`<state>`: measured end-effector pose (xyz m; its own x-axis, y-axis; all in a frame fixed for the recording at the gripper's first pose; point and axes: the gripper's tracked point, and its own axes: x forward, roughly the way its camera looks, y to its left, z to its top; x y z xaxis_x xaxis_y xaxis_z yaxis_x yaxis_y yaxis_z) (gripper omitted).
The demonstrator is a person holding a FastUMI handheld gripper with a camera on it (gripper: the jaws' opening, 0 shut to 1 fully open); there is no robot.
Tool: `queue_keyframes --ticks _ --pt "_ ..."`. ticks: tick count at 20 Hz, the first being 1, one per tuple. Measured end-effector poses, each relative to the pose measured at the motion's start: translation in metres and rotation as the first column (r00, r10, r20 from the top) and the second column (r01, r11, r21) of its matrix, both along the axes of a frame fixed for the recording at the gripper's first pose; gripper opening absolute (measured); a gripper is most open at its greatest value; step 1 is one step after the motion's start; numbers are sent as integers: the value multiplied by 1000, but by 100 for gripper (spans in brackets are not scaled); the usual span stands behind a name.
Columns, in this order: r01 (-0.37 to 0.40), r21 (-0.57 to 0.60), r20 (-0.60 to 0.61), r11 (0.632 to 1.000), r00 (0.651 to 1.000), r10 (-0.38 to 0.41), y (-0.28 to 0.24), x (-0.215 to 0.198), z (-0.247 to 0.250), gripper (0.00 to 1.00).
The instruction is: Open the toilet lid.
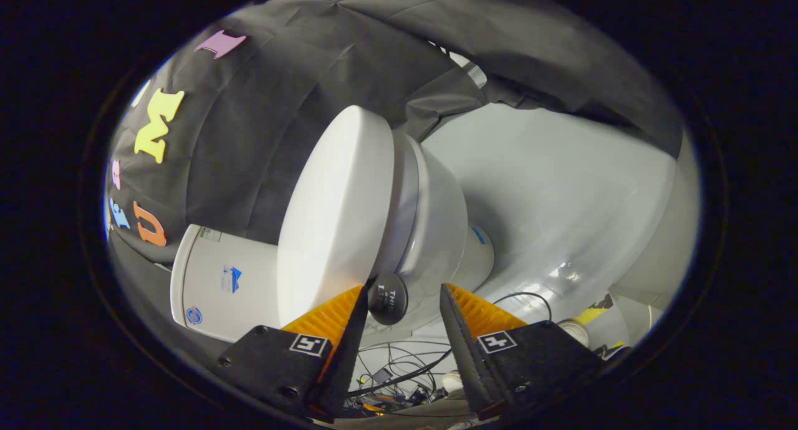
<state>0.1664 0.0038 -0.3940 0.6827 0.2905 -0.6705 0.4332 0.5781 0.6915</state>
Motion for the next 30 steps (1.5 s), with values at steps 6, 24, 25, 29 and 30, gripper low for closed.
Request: queue_keyframes --ticks 6,24,25,29,30 --pt "5 106 33 994 999 -9 9 7 7 48" --pt "83 207 53 975 994 -96 11 10 42 7" --pt "78 192 57 978 994 -91 11 11 46 7" --pt "55 174 91 983 993 -72 15 12 73 7" --pt "47 159 98 986 993 -63 16 12 77 7"
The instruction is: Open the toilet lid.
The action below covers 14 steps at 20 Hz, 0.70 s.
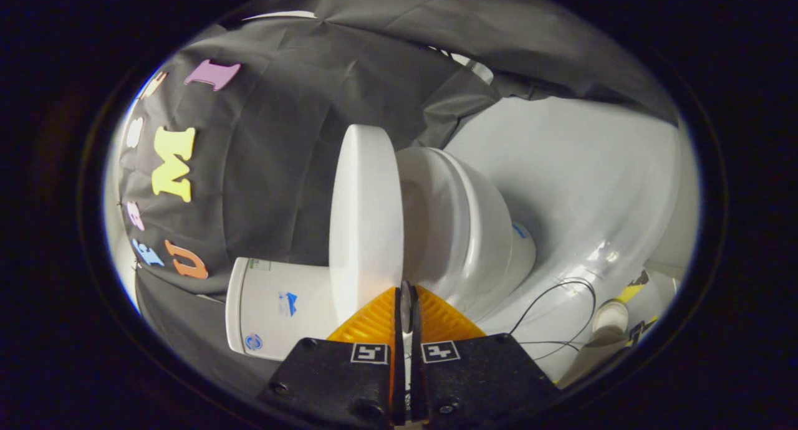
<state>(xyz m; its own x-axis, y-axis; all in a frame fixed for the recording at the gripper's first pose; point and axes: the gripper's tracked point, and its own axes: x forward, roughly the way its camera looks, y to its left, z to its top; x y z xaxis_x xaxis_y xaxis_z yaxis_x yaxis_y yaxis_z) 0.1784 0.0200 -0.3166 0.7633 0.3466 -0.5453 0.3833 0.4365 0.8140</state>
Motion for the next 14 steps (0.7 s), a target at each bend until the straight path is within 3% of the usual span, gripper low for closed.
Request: queue_keyframes --ticks 3,8,14 --pt "-32 -71 10 997 999 32 0 0 8 7" --pt "-19 -63 23 998 1000 21 5 5 27 7" --pt "-62 -128 91 990 993 74 20 14 70 7"
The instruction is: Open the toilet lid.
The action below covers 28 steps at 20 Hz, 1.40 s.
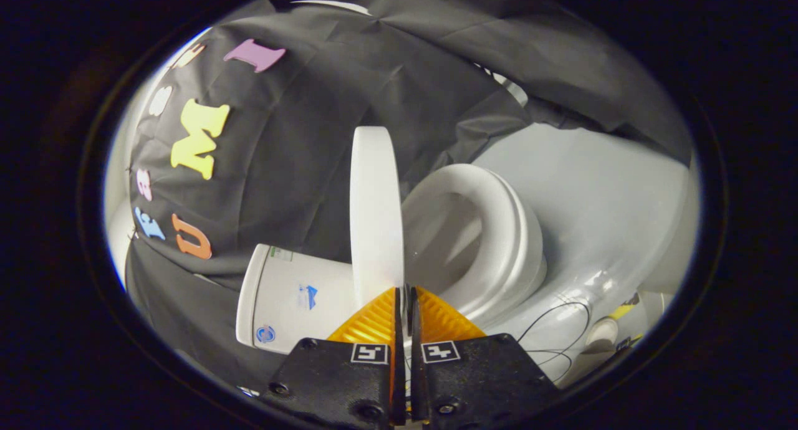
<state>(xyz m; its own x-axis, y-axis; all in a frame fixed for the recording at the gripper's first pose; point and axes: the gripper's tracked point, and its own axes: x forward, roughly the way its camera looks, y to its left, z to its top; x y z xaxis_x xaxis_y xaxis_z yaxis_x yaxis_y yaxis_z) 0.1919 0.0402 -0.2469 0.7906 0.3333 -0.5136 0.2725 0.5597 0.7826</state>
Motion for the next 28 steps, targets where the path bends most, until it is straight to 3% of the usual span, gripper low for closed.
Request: queue_keyframes --ticks 14,28 --pt "-58 -159 42 986 997 66 36 5 51 7" --pt "-81 -245 64 966 993 100 63 7 79 7"
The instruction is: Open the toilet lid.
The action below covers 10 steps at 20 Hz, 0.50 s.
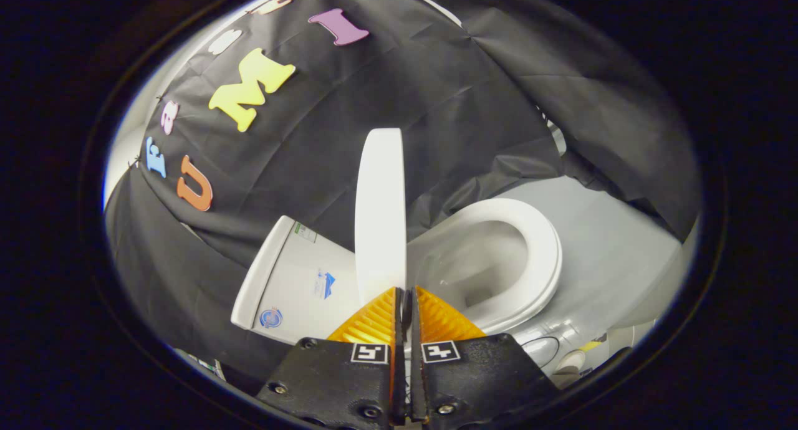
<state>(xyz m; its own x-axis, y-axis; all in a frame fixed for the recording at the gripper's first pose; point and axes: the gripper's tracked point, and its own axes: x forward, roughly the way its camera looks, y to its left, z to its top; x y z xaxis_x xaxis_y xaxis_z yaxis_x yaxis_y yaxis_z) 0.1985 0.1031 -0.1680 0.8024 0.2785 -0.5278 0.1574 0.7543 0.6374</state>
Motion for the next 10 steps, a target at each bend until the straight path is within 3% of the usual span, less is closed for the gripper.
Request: queue_keyframes --ticks 10 --pt "-45 -92 37 995 998 48 37 5 28 7"
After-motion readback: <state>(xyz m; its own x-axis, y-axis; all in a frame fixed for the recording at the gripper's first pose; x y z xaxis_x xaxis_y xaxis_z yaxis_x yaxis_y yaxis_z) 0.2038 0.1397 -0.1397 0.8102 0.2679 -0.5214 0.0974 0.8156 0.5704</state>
